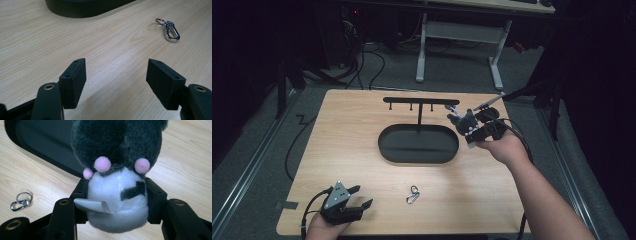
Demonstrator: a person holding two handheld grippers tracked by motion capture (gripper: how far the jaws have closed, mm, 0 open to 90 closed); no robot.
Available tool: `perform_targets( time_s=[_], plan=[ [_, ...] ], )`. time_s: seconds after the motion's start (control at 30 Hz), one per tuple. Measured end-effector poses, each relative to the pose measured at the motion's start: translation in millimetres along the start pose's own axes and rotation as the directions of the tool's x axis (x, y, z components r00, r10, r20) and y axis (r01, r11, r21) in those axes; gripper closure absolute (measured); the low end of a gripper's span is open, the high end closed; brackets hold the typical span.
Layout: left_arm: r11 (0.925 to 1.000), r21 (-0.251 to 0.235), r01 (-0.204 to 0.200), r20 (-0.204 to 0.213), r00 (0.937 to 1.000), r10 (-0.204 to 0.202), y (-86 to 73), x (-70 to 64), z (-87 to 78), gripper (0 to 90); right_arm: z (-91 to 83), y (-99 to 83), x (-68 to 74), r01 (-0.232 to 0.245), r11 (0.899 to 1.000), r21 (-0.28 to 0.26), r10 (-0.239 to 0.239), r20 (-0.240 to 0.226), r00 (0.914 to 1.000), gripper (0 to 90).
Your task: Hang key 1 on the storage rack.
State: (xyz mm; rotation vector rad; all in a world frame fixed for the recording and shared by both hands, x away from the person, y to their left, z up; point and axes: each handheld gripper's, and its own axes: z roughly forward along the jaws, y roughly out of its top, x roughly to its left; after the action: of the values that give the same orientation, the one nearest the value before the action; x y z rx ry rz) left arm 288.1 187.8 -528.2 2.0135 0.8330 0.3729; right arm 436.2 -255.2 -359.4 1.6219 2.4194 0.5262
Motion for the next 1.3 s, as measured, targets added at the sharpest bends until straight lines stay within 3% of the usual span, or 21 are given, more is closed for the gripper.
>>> perform_targets(
  time_s=[0.3, 0.6, 0.73, 0.8, 1.07, 1.3],
  plan=[
    [1.0, 0.006, -0.001, 0.001, 1.0, 0.001, -0.6, -0.2, 1.0, 33.1, 29.6, 0.8, 6.0, 0.008, 1.0, 0.003, -0.008, -0.009, 0.9999, 47.8],
    [1.0, 0.007, -0.002, 0.0, 1.0, 0.002, -1.0, -0.3, 0.8, 33.1, 45.9, 4.0, 9.1, 0.002, 1.0, -0.011, -0.002, -0.001, 1.0, 44.8],
    [1.0, 0.009, -0.004, 0.003, 1.0, 0.004, -0.9, -0.1, 1.2, 33.1, 49.8, 4.0, 8.2, -0.025, 0.999, -0.031, 0.025, -0.014, 0.9996, 33.1],
    [0.9999, 0.009, -0.003, 0.003, 1.0, 0.003, -1.0, -0.2, 1.4, 33.1, 49.3, 3.5, 8.7, -0.029, 0.999, -0.035, 0.028, -0.011, 0.9995, 32.8],
    [0.9999, 0.01, -0.012, 0.004, 0.9999, 0.012, 0.5, -4.3, 2.4, 33.2, 38.8, -13.3, 12.9, 0.022, 0.997, -0.079, -0.023, -0.012, 0.9997, 34.5],
    [0.9998, 0.017, -0.011, 0.023, 0.9997, 0.011, 2.8, -10.4, 4.2, 35.3, 38.1, -48.0, 17.4, 0.037, 0.991, -0.132, -0.042, -0.034, 0.9986, 43.8]
  ],
)
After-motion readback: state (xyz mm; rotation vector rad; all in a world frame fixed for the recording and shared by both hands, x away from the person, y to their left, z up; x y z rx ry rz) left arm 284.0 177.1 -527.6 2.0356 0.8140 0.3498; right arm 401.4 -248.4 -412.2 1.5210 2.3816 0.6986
